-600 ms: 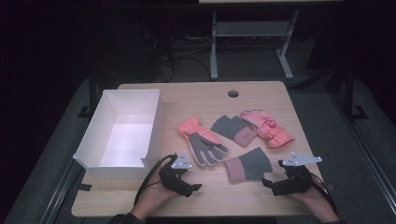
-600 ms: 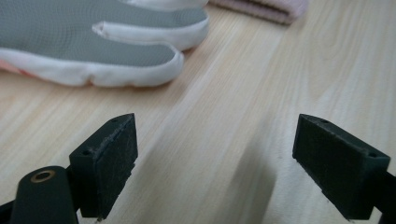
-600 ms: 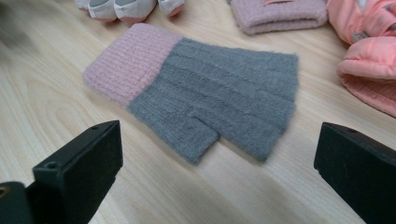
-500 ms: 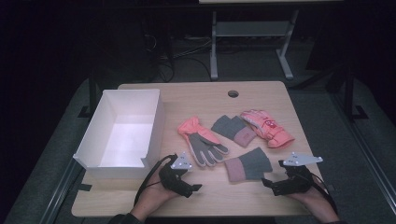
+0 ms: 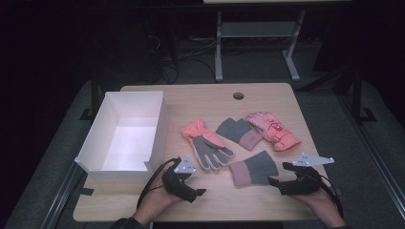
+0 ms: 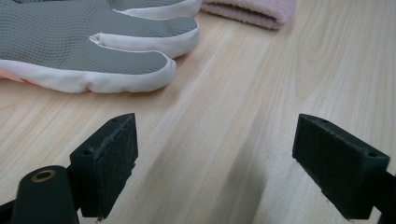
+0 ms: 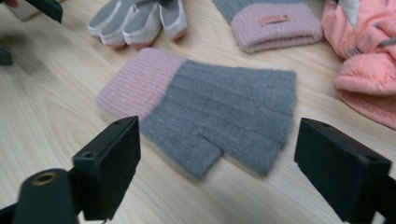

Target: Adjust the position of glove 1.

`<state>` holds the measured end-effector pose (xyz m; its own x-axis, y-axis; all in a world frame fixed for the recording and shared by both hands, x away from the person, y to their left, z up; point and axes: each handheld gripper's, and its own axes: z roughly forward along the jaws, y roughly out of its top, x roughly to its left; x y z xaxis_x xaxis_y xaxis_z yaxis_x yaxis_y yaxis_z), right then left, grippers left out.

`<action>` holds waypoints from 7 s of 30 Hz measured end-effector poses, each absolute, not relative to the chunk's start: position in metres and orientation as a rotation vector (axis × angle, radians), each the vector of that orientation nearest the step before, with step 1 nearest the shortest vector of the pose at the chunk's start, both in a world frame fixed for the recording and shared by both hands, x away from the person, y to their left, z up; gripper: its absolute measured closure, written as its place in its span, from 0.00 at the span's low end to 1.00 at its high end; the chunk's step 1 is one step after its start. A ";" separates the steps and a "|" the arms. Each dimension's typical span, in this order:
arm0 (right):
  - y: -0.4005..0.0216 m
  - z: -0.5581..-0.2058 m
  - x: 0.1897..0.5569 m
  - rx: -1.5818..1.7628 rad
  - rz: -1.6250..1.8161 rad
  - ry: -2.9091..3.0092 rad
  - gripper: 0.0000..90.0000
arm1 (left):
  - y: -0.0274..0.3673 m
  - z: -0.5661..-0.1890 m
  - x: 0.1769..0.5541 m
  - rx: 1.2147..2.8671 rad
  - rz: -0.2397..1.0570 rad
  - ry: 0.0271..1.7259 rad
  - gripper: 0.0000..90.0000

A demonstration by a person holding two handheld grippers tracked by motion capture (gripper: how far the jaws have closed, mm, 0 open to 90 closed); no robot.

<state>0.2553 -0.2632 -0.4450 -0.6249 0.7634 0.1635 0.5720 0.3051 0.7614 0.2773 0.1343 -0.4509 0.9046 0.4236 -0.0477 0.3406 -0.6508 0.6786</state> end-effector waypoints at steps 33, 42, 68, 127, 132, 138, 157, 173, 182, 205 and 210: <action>-0.192 -0.436 0.291 1.046 1.265 2.463 1.00 | 0.128 -0.451 0.277 2.315 0.148 0.530 0.16; -0.156 -0.448 0.322 1.051 1.185 2.507 1.00 | 0.125 -0.451 0.275 2.307 0.147 0.541 0.16; -0.158 -0.461 0.309 1.080 1.147 2.622 1.00 | 0.125 -0.451 0.272 2.317 0.143 0.522 0.16; -0.265 -0.459 0.267 1.298 0.972 2.474 1.00 | 0.123 -0.454 0.272 2.324 0.113 0.530 0.16; -0.248 -0.459 0.267 1.242 0.991 2.527 1.00 | 0.124 -0.453 0.272 2.322 0.117 0.528 0.16; -0.231 -0.460 0.267 1.200 1.012 2.563 1.00 | 0.124 -0.454 0.272 2.315 0.114 0.538 0.16; -0.178 -0.460 0.268 1.042 1.047 2.670 1.00 | 0.125 -0.454 0.271 2.311 0.112 0.546 0.16; -0.192 -0.447 0.276 1.009 1.138 2.598 0.78 | 0.126 -0.454 0.271 2.318 0.111 0.544 0.16; -0.192 -0.442 0.293 1.031 1.124 2.569 0.71 | 0.126 -0.455 0.272 2.329 0.119 0.535 0.16; -0.193 -0.424 0.356 1.078 1.099 2.495 0.71 | 0.124 -0.456 0.271 2.332 0.110 0.528 0.16; -0.189 -0.425 0.372 1.102 1.105 2.479 0.72 | 0.124 -0.454 0.271 2.333 0.104 0.532 0.16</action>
<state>0.3721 -0.1894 -0.4251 -0.6976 0.7091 0.1025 0.5504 0.4388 0.7103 0.2706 0.1239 -0.4545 0.9113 0.4044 -0.0774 0.3454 -0.6486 0.6783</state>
